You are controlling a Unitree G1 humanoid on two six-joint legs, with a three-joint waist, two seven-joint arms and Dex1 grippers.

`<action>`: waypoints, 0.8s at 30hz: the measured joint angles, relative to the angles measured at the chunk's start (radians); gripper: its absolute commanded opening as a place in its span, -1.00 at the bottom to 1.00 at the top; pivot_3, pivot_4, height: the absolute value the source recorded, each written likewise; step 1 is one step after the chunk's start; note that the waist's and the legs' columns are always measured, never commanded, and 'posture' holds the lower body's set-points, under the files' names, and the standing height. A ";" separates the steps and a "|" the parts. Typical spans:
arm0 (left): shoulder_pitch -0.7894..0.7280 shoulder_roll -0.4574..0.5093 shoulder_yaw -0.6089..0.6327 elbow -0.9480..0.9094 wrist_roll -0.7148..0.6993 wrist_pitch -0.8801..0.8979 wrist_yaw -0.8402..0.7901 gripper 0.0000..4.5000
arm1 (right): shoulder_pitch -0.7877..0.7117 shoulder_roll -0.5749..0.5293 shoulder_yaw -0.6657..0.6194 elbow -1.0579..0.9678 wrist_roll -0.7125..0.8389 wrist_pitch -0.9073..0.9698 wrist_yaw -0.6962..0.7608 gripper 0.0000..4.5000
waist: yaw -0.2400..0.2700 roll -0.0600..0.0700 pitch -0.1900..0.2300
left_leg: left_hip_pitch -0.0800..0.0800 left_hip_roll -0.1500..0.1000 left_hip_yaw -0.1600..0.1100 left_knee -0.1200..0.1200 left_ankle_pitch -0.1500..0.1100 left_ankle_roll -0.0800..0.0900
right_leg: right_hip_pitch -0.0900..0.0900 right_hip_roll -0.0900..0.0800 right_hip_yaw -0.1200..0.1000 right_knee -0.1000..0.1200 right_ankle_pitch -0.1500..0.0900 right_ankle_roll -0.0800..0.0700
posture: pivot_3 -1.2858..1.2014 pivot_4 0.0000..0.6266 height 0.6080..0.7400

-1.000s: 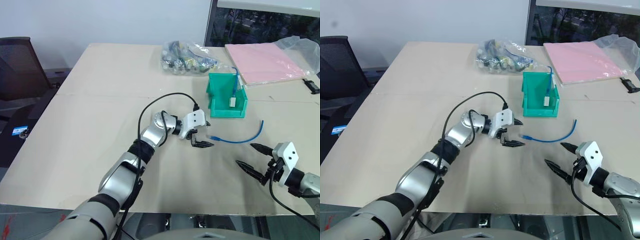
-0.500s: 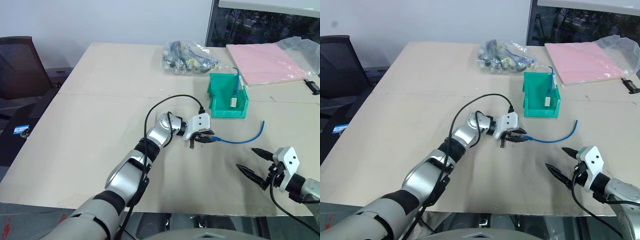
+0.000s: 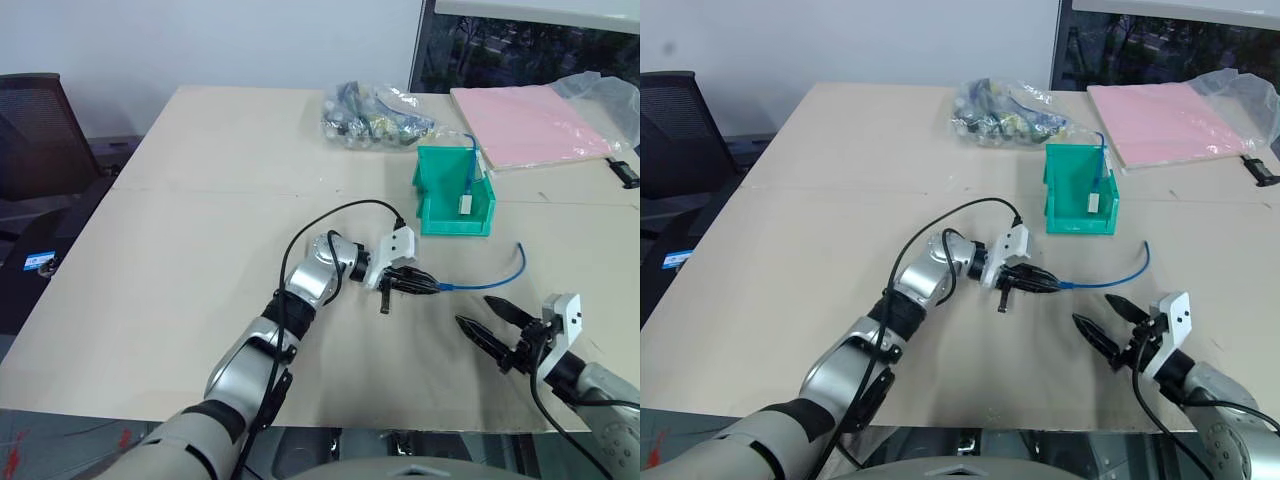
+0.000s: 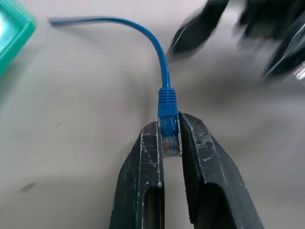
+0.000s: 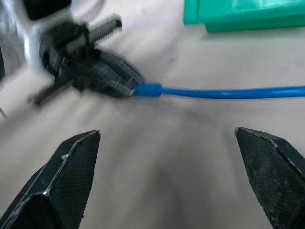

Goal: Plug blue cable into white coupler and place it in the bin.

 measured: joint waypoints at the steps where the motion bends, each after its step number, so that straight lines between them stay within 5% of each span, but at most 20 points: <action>1: 0.013 0.005 0.013 -0.056 -0.044 0.077 -0.010 -0.97 | -0.012 0.007 -0.002 0.003 0.052 0.024 0.002 1.00 | 0.000 0.000 0.000 | 0.000 0.000 0.000 0.000 0.000 0.000 | 0.000 0.000 0.000 0.000 0.000 0.000 | 0.03 -0.52 1.00; 8: 0.034 0.022 0.092 -0.231 -0.232 0.383 0.016 -0.97 | -0.039 -0.021 -0.022 -0.032 0.300 0.137 0.041 1.00 | 0.001 0.000 0.000 | 0.000 0.000 0.000 0.000 0.000 0.000 | 0.000 0.000 0.000 0.000 0.000 0.000 | 0.03 -0.52 1.00; 18: 0.050 0.038 0.100 -0.254 -0.304 0.473 0.025 -0.97 | -0.123 -0.025 -0.022 -0.051 0.422 0.169 0.017 1.00 | 0.001 0.000 0.000 | 0.000 0.000 -0.001 0.000 0.000 0.000 | 0.000 0.001 -0.001 0.000 0.000 0.000 | 0.03 -0.52 1.00; 21: 0.050 0.038 0.100 -0.255 -0.317 0.480 0.030 -0.98 | -0.125 -0.024 -0.022 -0.056 0.427 0.169 0.016 0.63 | 0.001 0.000 0.000 | 0.000 0.000 0.000 0.000 0.000 0.000 | 0.000 0.001 0.000 0.000 0.000 0.000 | 0.03 -0.52 1.00; 24: 0.050 0.037 0.100 -0.255 -0.325 0.482 0.034 -0.98 | -0.112 -0.024 -0.022 -0.056 0.425 0.168 0.016 0.04 | 0.001 0.000 0.000 | 0.000 0.000 0.000 0.000 0.000 0.000 | 0.000 0.001 0.000 0.000 0.000 0.000 | 0.03 -0.52 1.00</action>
